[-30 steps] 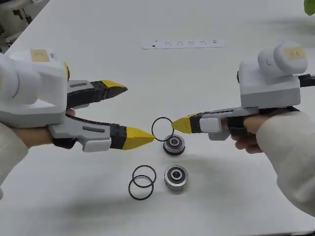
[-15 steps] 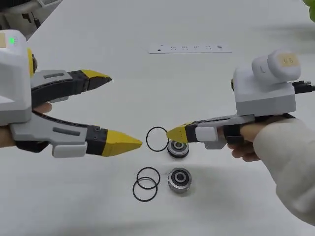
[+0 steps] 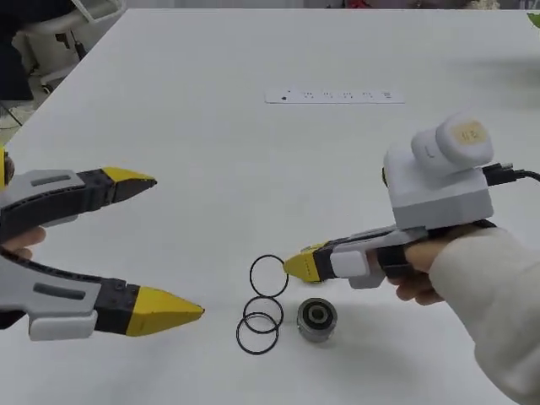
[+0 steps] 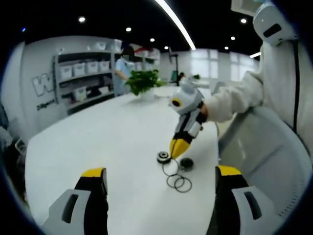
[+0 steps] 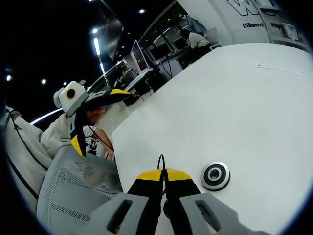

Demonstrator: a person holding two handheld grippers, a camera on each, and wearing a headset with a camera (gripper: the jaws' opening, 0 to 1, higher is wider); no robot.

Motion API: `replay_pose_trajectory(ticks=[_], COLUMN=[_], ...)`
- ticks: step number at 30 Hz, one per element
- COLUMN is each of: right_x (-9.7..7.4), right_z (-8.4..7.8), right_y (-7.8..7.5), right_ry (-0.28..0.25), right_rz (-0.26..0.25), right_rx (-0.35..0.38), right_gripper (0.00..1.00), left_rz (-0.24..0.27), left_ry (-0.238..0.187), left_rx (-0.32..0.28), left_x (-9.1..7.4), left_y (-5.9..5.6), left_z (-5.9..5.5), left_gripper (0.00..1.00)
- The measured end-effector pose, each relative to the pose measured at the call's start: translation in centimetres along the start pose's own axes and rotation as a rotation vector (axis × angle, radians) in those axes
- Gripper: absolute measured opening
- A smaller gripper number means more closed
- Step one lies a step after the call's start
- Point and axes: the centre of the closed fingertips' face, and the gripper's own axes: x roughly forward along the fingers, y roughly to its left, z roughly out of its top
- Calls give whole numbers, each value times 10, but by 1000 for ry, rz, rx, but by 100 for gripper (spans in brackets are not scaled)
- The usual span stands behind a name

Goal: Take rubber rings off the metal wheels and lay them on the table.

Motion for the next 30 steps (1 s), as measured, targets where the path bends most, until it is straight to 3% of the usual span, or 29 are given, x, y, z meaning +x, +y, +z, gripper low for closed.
replay_pose_trajectory(ticks=[12,18,30], right_x=[11,15,15], right_z=[-18,-27,-26], right_y=[1,-2,-13], right_ry=[70,97,106], right_rz=[0,-15,-54], right_rx=[-19,-38,-79], right_gripper=[0,0,0], left_rz=[20,6,17], left_ry=[-2,28,35], left_rx=[-59,-74,-107], left_x=[-13,-17,-17], left_y=[-4,-14,-18], left_z=[-9,-21,-28], left_gripper=[93,93,92])
